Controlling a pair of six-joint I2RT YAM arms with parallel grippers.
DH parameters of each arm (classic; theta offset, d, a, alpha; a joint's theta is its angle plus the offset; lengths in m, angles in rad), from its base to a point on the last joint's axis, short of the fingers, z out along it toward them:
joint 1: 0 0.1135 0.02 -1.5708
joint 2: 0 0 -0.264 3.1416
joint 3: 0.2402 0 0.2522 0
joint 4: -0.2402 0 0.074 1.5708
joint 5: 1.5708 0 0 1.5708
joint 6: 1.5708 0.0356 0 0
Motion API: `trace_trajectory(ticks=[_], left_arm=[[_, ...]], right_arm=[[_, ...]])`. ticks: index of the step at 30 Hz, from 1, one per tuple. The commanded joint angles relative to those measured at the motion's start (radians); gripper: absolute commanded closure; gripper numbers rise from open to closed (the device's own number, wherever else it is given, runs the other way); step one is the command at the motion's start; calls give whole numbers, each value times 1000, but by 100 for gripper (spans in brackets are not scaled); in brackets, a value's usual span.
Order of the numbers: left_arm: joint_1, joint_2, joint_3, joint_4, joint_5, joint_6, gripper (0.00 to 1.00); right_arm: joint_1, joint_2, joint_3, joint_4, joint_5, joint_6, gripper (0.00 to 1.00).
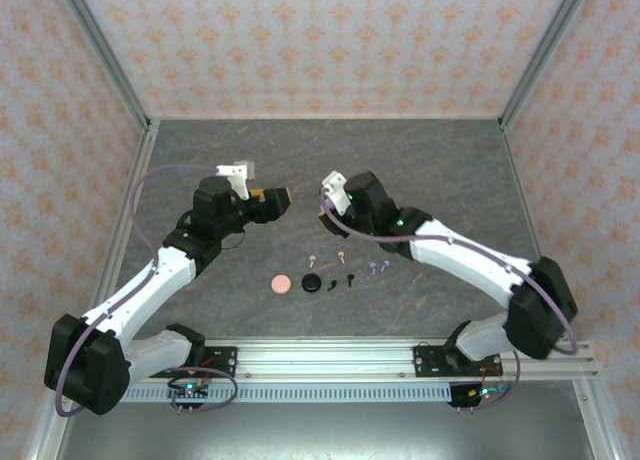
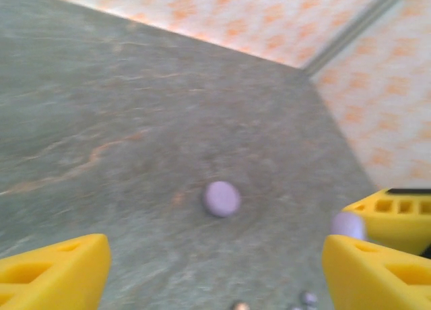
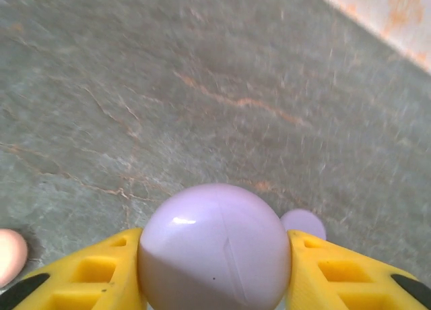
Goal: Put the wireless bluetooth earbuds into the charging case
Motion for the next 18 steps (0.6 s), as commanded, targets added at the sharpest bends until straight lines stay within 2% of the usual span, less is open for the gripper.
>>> trace_trajectory(ticks=[1, 5, 10, 18], left_arm=[[-15, 28, 72, -23, 202, -24, 22], [-79, 53, 102, -10, 280, -11, 23], [-161, 113, 137, 19, 337, 4, 23], [-196, 201, 174, 76, 403, -18, 31]], right_arm=[[29, -106, -112, 151, 45, -113, 55], [68, -231, -206, 220, 82, -194, 55], [140, -268, -239, 222, 186, -288, 55], [150, -312, -267, 265, 189, -285, 55]])
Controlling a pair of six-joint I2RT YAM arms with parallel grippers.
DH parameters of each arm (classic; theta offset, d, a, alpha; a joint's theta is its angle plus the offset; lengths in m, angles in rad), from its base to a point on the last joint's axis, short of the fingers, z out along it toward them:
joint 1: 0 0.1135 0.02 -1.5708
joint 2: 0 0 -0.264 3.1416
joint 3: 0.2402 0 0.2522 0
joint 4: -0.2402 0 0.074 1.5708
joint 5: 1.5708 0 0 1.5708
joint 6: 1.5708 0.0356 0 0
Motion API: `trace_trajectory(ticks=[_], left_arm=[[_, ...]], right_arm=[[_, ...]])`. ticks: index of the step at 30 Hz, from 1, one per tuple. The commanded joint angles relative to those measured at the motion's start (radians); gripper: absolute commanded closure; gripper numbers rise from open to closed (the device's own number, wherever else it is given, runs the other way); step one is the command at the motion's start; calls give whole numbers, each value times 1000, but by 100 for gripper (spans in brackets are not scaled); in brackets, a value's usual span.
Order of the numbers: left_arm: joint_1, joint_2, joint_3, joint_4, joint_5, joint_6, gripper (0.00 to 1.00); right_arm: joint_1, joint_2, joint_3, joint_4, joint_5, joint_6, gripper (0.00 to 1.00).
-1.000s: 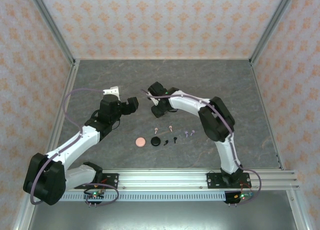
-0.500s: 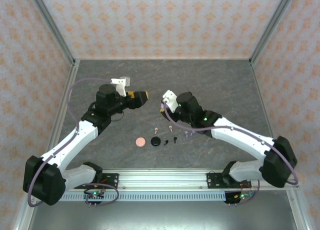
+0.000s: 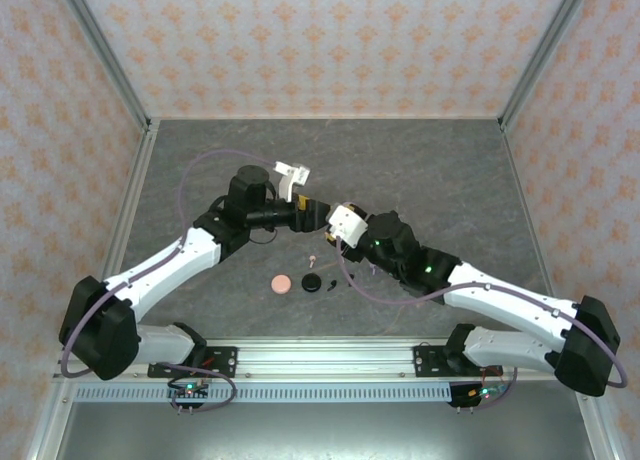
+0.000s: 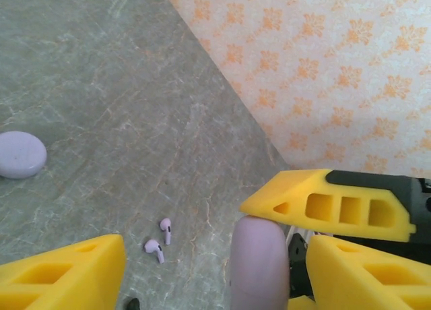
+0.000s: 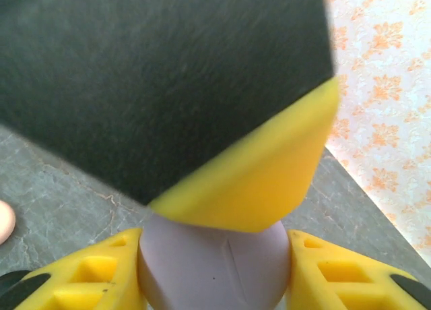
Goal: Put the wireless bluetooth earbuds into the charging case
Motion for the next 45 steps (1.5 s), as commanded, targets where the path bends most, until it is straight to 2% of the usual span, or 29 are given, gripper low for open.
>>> trace_trajectory(ticks=[1, 10, 19, 30, 33, 38, 42, 45], left_arm=[[-13, 18, 29, 64, 81, -7, 32], [-22, 54, 32, 79, 139, -1, 51], [-24, 38, 21, 74, 168, 21, 61], [-29, 42, 20, 67, 175, 49, 81], [-31, 37, 22, 60, 164, 60, 84], [-34, -13, 0, 52, 90, 100, 88], [-37, -86, -56, 107, -3, 136, 93], [-42, -141, -108, 160, -73, 169, 98]], right_arm=[[2, -31, -21, 58, 24, -15, 55], [-1, -37, -39, 102, 41, -4, 54], [-25, -31, -32, 101, 61, 16, 54], [-31, -28, -12, 65, -9, 52, 52], [-38, -29, -9, 50, -21, 74, 44], [-75, -72, 0, -28, -96, 165, 21], [-119, -153, -34, -41, -204, 311, 0], [-162, -219, -64, -12, -341, 425, 1]])
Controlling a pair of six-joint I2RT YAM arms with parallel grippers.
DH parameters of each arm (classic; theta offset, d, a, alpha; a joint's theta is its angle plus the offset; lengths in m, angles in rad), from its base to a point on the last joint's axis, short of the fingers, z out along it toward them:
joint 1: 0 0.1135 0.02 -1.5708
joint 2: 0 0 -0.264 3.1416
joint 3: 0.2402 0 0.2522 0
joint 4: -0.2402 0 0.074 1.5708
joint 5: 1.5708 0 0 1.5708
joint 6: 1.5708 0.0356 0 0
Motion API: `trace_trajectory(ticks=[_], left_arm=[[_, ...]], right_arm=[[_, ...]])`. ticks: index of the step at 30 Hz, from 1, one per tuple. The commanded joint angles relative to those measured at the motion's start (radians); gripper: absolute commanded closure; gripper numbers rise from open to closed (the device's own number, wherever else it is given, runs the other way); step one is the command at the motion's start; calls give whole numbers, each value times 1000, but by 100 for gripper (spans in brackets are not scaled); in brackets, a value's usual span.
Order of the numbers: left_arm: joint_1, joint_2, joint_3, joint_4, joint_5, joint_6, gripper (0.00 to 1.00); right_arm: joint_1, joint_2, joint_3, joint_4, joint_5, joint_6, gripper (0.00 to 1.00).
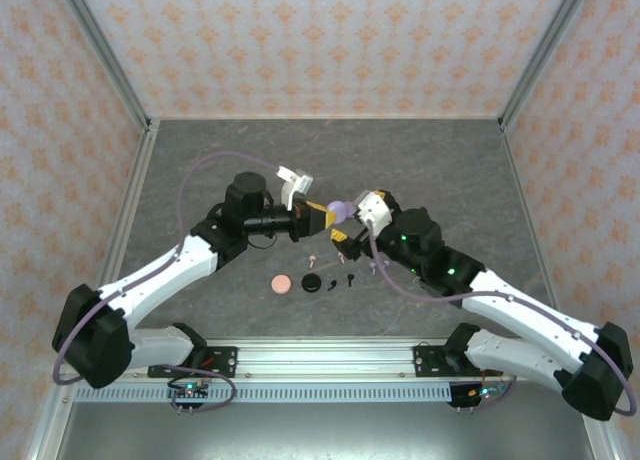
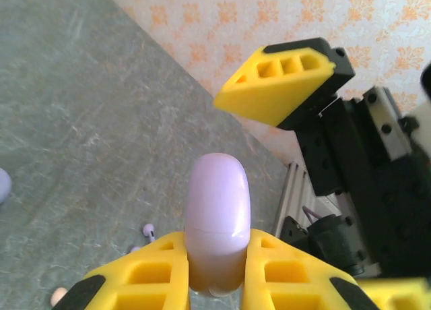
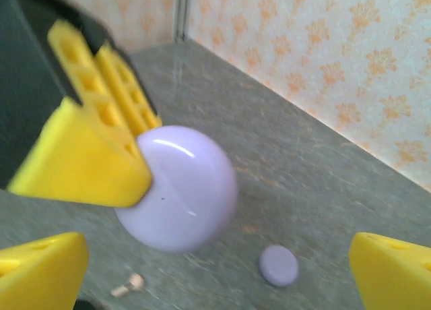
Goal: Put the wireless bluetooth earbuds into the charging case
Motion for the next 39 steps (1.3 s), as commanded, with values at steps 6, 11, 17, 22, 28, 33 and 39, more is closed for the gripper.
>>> trace_trajectory(ticks=[6, 11, 17, 22, 28, 33, 39], left_arm=[[-42, -160, -148, 233, -164, 107, 100], [-88, -235, -183, 250, -209, 160, 100], [-104, -252, -183, 241, -213, 171, 100], [-110, -251, -178, 237, -206, 178, 100], [-114, -249, -178, 236, -189, 190, 100], [-120, -252, -175, 231, -179, 202, 100], [-122, -252, -172, 213, -186, 209, 100]], right_arm=[[-155, -130, -58, 201, -337, 423, 1], [-181, -73, 15, 230, -445, 497, 1], [-181, 6, 61, 194, -498, 469, 3], [-181, 31, 54, 222, -477, 479, 3], [-181, 67, 91, 189, -434, 477, 4], [-184, 111, 140, 132, -395, 453, 4], [-198, 162, 178, 121, -395, 463, 4]])
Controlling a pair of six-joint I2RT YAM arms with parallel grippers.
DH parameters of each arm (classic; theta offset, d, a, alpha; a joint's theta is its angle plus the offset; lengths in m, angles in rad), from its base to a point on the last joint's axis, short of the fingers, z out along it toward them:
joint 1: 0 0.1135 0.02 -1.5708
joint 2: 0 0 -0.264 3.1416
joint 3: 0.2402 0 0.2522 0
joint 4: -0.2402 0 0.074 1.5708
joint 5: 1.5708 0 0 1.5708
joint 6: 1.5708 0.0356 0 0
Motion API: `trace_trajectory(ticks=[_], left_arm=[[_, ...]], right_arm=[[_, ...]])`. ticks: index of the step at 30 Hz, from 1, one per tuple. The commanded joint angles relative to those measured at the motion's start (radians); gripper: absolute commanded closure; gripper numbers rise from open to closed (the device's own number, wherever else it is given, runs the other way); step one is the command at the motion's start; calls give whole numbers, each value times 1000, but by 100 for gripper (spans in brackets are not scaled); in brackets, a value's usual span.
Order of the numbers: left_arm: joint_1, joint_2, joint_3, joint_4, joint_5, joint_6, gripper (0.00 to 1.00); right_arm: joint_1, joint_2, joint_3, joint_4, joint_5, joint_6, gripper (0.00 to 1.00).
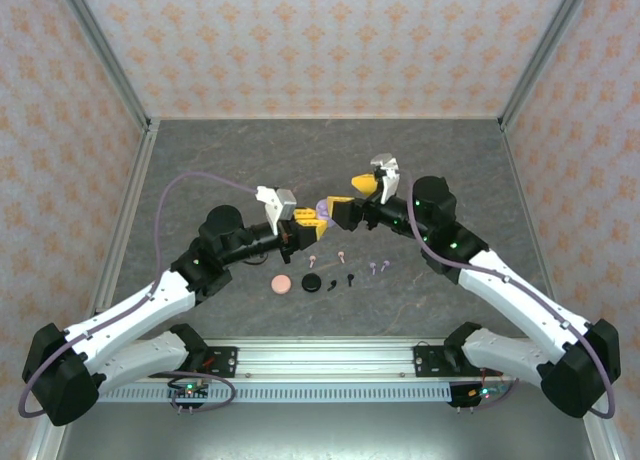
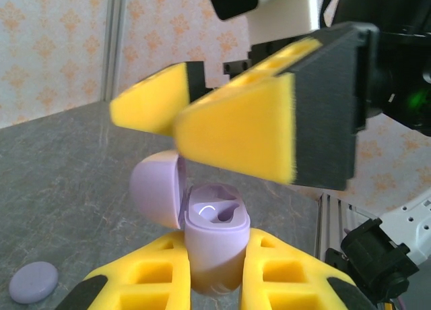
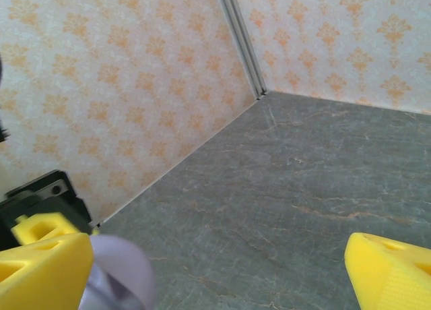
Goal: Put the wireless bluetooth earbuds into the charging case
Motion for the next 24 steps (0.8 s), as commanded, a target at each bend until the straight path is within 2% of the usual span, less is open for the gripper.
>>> trace_trajectory(ticks=[1, 5, 8, 14, 19, 21, 24], left_arm=[[-6, -11, 6, 15, 10, 29, 100], [-7, -14, 9, -2, -2, 37, 100], [-7, -19, 6, -18, -19, 49, 100], [-7, -47, -18, -23, -36, 75, 100], [-6, -87, -62, 21, -55, 89, 100], [-7, -98, -72, 31, -61, 93, 100], [-7, -105, -75, 22, -69, 100, 100]], right_arm=[[-8, 16, 41, -8, 11, -5, 4], [-11, -9, 50, -16, 11, 2, 4], [-12, -63, 67, -77, 57, 8, 4], [-13, -149, 167, -473, 294, 63, 5], [-12, -120, 192, -857, 487, 127, 12], [-11, -102, 148, -928, 504, 153, 17], [-13, -86, 33, -928, 508, 215, 20]])
